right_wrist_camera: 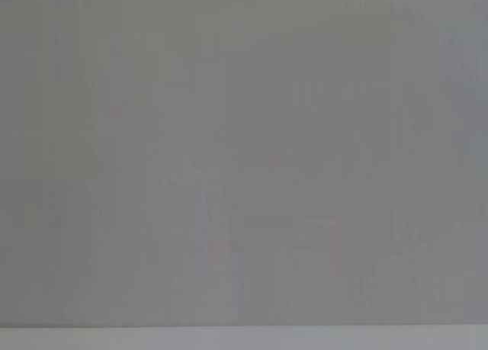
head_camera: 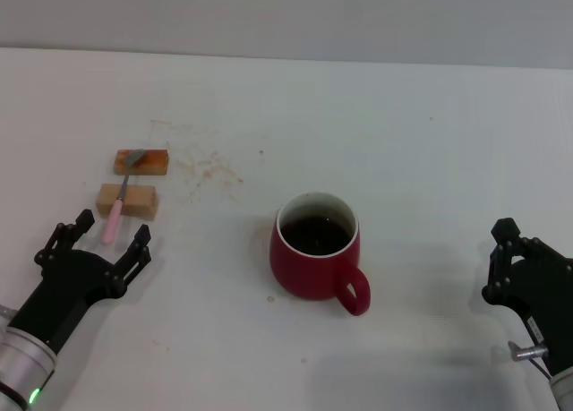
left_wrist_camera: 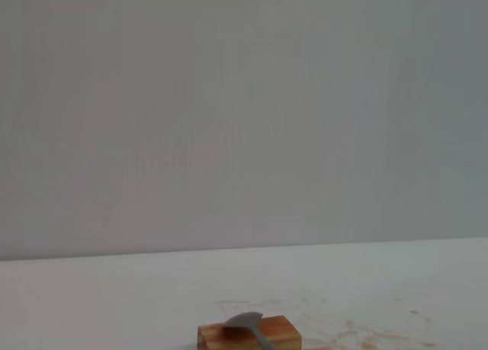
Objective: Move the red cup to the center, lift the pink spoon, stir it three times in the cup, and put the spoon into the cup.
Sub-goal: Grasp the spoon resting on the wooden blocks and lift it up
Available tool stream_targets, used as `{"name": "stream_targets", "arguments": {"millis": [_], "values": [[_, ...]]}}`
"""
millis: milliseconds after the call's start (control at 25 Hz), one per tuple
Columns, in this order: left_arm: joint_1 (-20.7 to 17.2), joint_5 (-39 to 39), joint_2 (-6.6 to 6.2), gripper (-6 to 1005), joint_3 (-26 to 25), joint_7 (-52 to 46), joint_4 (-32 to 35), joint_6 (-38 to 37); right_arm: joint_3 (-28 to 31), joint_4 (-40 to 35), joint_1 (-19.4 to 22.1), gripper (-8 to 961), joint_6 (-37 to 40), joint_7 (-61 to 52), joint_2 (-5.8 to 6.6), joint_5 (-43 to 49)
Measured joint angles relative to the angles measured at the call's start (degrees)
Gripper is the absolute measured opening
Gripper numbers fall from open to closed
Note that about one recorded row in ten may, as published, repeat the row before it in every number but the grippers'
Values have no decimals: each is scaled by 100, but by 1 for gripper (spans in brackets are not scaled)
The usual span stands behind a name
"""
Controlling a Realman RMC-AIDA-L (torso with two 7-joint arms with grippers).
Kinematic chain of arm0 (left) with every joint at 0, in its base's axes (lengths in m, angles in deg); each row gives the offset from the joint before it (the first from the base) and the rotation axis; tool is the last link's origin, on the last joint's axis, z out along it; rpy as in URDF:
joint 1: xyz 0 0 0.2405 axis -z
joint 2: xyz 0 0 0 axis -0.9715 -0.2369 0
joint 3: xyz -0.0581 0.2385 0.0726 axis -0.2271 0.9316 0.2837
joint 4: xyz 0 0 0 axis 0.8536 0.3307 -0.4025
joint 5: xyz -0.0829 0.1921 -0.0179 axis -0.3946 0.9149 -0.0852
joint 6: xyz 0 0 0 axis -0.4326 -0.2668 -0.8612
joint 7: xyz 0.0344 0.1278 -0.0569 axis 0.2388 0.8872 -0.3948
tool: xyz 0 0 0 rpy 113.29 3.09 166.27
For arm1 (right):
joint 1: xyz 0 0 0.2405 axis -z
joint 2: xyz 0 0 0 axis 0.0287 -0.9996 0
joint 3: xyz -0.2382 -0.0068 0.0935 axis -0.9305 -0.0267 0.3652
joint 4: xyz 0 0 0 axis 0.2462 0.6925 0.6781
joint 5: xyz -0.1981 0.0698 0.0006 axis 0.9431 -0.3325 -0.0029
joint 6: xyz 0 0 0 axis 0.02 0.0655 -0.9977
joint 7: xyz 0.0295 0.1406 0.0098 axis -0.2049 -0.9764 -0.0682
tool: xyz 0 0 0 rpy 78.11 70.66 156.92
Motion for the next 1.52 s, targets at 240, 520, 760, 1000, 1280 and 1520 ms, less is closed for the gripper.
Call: {"name": "stream_targets", "arguments": {"millis": [240,520,760,1000,1280,1520], "values": [[87,-9,-8,827,-35,12,-9,276,0,0,0,1,0,-1,0,0],[114,-15,-11,827,-41,21,-13,304,0,-2,7,1,0,-8,0,0],[113,-25,-2,827,-51,240,-56,305,-5,-2,9,0,-1,-12,0,0],[103,-26,-12,722,-49,241,-104,329,-9,-2,9,-1,-1,-15,0,0],[112,-24,-24,664,-48,225,-95,331,-8,-2,9,0,-1,-16,0,0],[118,-23,-23,621,-52,203,-90,419,-8,-1,6,0,-1,-16,0,0]]}}
